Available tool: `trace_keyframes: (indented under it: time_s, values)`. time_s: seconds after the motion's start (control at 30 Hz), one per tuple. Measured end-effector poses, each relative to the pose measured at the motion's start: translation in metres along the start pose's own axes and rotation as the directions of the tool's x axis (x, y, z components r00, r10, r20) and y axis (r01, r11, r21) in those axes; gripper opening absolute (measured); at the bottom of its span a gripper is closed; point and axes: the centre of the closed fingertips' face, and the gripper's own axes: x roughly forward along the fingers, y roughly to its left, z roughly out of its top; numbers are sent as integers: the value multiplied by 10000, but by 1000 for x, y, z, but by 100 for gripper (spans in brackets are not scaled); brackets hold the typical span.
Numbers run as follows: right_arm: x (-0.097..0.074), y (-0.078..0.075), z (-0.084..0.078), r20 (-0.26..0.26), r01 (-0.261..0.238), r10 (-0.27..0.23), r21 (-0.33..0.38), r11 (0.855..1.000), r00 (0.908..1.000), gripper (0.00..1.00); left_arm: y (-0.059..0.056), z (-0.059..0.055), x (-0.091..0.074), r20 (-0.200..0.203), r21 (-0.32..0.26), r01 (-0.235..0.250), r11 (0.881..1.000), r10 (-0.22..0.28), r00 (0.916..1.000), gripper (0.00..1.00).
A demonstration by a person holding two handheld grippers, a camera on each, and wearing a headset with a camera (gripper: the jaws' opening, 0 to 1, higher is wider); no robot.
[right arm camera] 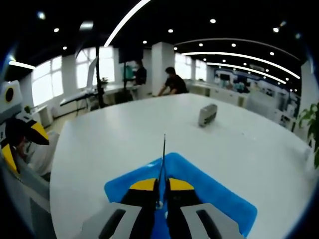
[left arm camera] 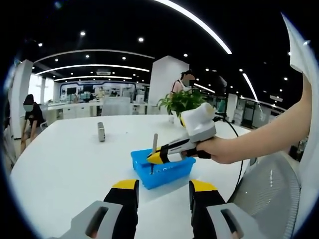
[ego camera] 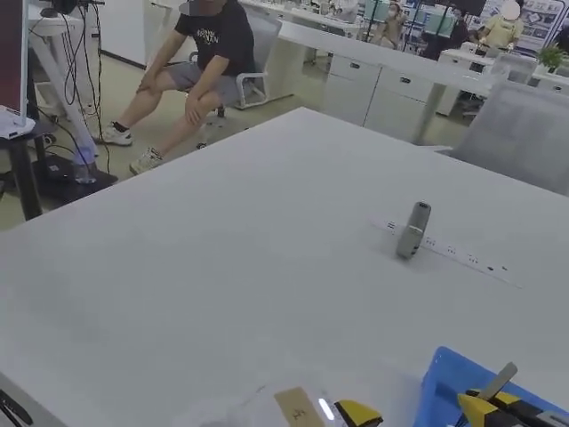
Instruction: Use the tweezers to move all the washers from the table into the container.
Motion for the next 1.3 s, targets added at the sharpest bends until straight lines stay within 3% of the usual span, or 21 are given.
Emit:
trace_keyframes:
  time_s: [0.1,0.23,0.37,0.43,0.63,0.73,0.8,0.93,1.0,1.1,1.17,1.2,1.27,1.3]
  values:
    - [-2,-2,5,148,-3,4,-131,9999,9999,4,-3,-1,1,-82,-136,219,9997,-220,9997,41]
    - [-17,2,30,847,-132,166,-409,9991,9963,4,-14,-2,1,-205,-744,1018,9920,-1036,9944,39]
    - [-36,10,43,1223,-449,498,-426,9981,9912,4,-16,2,0,-273,-1023,1375,9852,-1410,9896,37]
    - [-47,18,47,1372,-861,920,-477,9951,9863,4,-16,6,-1,-272,-957,1571,9829,-1603,9867,35]
    - [-73,37,39,1126,-1660,1748,-839,9826,9781,4,-7,25,-2,-77,-1023,2104,9723,-2123,9772,32]
    - [-82,49,34,977,-2212,2300,-928,9708,9683,4,-7,25,-1,-297,-612,2421,9683,-2442,9693,30]
    - [-88,55,26,638,-2471,2564,-1254,9608,9645,4,-14,20,-1,-685,-202,2974,9545,-2981,9521,24]
    - [-94,67,15,283,-3068,3139,-1459,9405,9490,4,-24,21,1,-718,-469,3610,9314,-3636,9288,17]
    - [-97,74,10,224,-3402,3464,-1390,9300,9378,4,-27,21,3,-789,-442,3750,9260,-3774,9227,16]
    - [-100,82,3,-72,-3684,3718,-1551,9167,9283,4,-34,26,6,-780,-345,4117,9107,-4131,9073,15]
    - [-105,89,-2,-245,-3953,3968,-1640,9038,9176,4,-43,33,7,-702,-211,4551,8902,-4554,8875,16]
    - [-108,92,-5,-307,-4131,4140,-1661,8954,9098,4,-48,36,9,-782,-55,4813,8765,-4802,8736,16]
    - [-112,98,-9,-405,-4361,4358,-1671,8843,8991,4,-57,37,12,-1147,434,5240,8506,-5168,8484,15]
    - [-116,102,-11,-469,-4533,4523,-1693,8751,8906,4,-59,38,14,-1277,551,5324,8447,-5229,8428,14]
